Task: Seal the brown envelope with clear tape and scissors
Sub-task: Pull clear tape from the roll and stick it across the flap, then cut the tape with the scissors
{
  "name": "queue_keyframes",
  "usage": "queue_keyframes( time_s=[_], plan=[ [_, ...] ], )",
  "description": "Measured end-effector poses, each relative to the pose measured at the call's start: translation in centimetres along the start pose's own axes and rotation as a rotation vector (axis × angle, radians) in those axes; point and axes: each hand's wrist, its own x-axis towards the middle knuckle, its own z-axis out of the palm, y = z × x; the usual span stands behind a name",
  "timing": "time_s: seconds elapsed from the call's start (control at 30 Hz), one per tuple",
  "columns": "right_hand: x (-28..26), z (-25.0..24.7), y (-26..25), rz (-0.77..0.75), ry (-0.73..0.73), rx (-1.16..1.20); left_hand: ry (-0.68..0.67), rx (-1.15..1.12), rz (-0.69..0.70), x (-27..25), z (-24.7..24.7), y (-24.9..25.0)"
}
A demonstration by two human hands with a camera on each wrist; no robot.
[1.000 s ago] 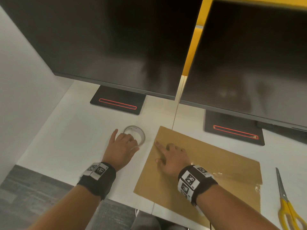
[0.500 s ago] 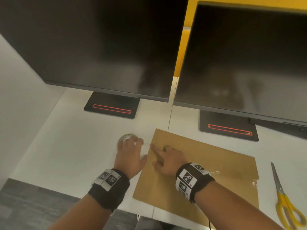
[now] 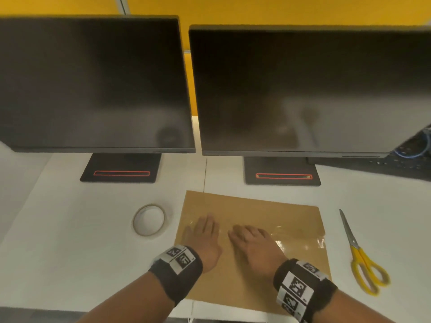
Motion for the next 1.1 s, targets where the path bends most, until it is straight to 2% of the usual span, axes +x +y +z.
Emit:
queue_keyframes(
  time_s=[0.1, 0.23, 0.33, 0.43, 0.47, 0.53, 0.6, 0.67, 0.77, 0.83, 0.97, 1.1],
  plan=[
    [-0.4, 0.9, 0.6, -0.028, -0.017, 0.016, 0.012, 0.045, -0.039, 0.4, 0.1, 0.6],
    [-0.7, 0.9, 1.5, -0.015, 0.002, 0.027, 0.093, 0.105, -0.093, 0.8, -0.2, 2.0],
    [-1.3, 0.7, 2.4, 0.033, 0.058, 0.093, 0.171, 0.087, -0.124, 1.2, -1.1, 2.8],
    [-2.1, 0.6, 3.6, 0.054, 0.142, 0.115, 0.194, 0.038, -0.176, 1.7, -2.2, 3.6],
    [-2.3, 0.6, 4.0, 0.058, 0.143, 0.126, 0.208, 0.047, -0.172, 2.0, -2.4, 4.1],
    [-2.9, 0.3, 4.7, 0.084, 0.163, 0.162, 0.252, 0.050, -0.074, 2.5, -2.2, 5.5],
    [-3.8, -0.3, 6.0, 0.182, 0.244, 0.171, 0.251, -0.010, 0.066, 2.9, -1.7, 7.5],
    [-5.0, -0.9, 8.2, 0.357, 0.301, 0.164, 0.214, -0.044, 0.150, 3.0, -1.2, 9.6],
    [-7.1, -1.0, 12.0, 0.629, 0.255, 0.185, 0.166, -0.090, 0.176, 3.2, -0.6, 11.9],
    [-8.5, -0.6, 14.1, 0.747, 0.239, 0.203, 0.165, -0.113, 0.163, 3.6, -0.5, 12.9],
    [-10.2, 1.1, 16.8, 0.869, 0.221, 0.264, 0.187, -0.125, 0.100, 4.4, -0.9, 14.2],
    [-10.8, 2.0, 17.8, 0.856, 0.228, 0.212, 0.193, -0.101, 0.044, 4.9, -1.2, 15.0]
  ],
)
